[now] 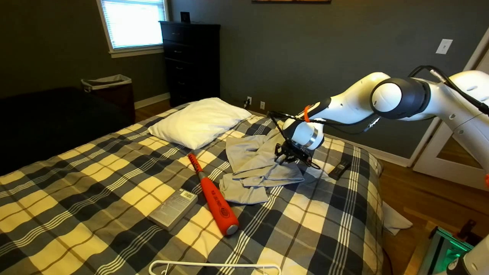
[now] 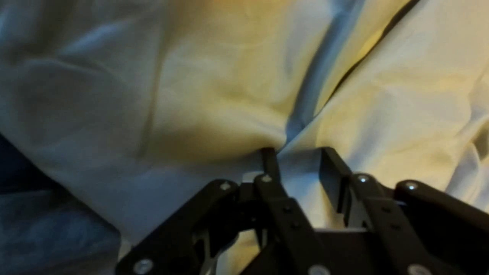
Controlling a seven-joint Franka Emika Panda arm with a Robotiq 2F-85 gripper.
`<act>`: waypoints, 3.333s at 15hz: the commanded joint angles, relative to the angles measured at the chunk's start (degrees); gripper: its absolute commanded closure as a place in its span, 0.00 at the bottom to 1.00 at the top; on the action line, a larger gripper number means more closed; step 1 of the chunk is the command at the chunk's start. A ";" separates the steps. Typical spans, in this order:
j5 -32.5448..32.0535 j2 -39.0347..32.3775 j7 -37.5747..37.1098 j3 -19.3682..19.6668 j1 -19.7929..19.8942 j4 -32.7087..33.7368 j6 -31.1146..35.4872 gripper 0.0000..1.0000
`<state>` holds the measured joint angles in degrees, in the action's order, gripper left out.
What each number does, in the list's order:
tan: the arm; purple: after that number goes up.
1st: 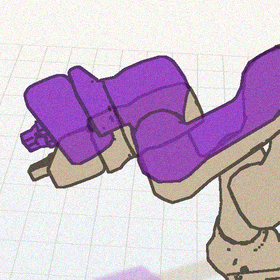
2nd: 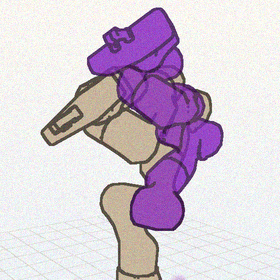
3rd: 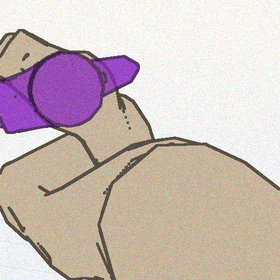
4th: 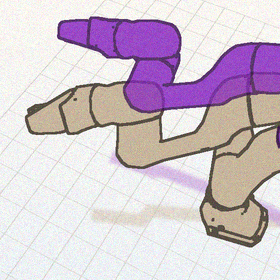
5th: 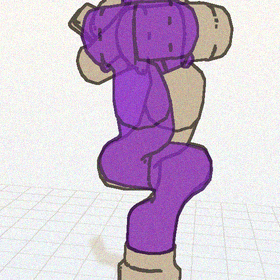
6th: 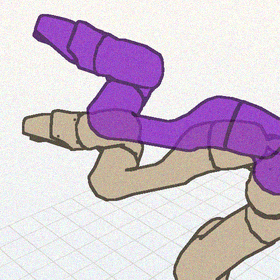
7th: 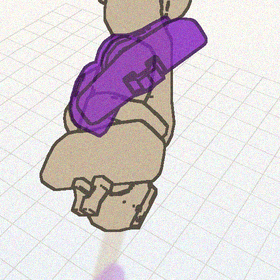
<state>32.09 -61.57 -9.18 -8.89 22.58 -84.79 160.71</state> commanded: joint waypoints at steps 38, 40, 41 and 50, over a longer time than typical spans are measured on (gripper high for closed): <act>-15.90 19.10 -7.64 18.79 -14.69 -20.28 -4.99 0.98; -16.56 19.38 -8.43 19.68 -15.55 -20.81 -4.75 1.00; -16.94 19.71 -8.86 20.24 -15.98 -21.28 -4.51 0.99; -24.52 31.66 -25.38 44.07 -29.08 -36.17 7.81 1.00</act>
<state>10.00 -37.35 -28.78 27.49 -1.76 -112.81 164.97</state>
